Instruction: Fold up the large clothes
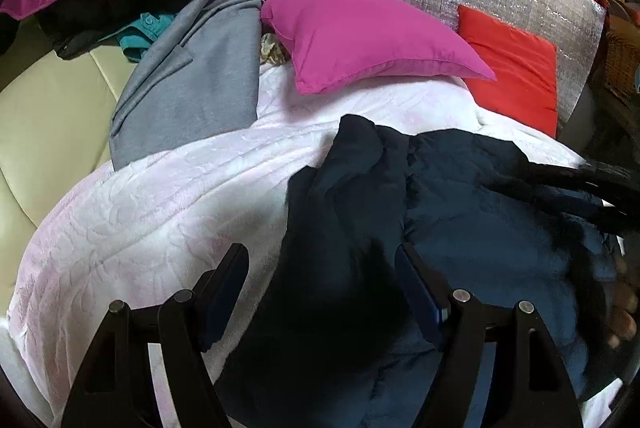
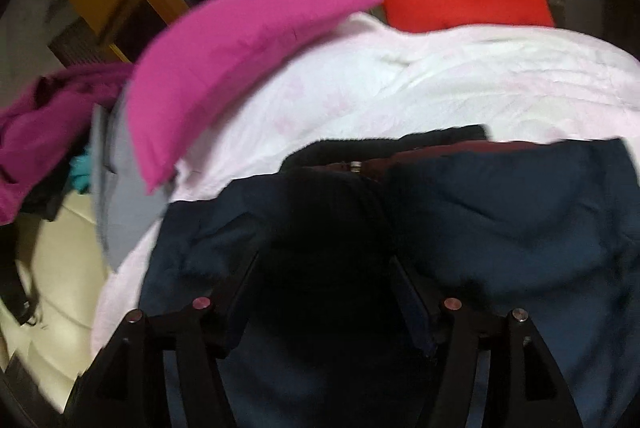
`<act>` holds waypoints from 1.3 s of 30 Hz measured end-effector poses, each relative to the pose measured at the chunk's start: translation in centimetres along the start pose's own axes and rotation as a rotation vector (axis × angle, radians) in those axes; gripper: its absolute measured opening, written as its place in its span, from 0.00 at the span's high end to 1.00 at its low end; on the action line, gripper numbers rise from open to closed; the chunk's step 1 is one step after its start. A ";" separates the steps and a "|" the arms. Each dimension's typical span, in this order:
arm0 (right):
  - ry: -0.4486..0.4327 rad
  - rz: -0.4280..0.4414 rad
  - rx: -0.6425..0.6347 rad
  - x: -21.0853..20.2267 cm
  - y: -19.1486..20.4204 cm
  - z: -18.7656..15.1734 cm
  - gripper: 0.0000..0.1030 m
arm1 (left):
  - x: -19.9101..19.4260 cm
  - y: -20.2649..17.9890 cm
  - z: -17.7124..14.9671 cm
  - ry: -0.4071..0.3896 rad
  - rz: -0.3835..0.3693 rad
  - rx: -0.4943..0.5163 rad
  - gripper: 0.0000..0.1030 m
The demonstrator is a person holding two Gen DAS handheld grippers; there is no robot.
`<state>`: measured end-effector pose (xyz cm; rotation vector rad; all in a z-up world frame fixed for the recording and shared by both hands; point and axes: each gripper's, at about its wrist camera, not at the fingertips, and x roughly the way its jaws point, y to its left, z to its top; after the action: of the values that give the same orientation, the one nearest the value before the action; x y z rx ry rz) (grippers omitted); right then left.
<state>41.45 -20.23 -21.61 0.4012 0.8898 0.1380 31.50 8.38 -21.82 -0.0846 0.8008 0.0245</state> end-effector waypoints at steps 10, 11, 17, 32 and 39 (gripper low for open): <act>-0.109 -0.129 0.063 -12.8 -10.4 -8.8 0.34 | 1.4 -1.0 -1.2 0.103 0.050 0.006 0.25; -0.107 -0.148 0.068 -13.4 -11.2 -9.6 0.34 | 2.0 -1.4 -1.5 0.125 0.071 0.022 0.24; -0.016 -0.183 0.118 -11.4 -15.0 -12.8 0.34 | 1.6 -2.7 -1.6 0.142 0.138 0.068 0.22; -0.191 -0.290 -0.115 -23.0 -5.0 -18.3 0.21 | -16.0 -6.4 -5.8 -0.181 0.002 0.189 0.11; -0.348 -0.278 -0.105 -31.6 -1.0 -22.0 0.11 | -25.9 -6.9 -7.1 -0.302 -0.013 0.206 0.07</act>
<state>4.53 -23.84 -11.38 0.1918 0.5843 -0.1382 8.74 1.13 -7.67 0.1069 0.4974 -0.0562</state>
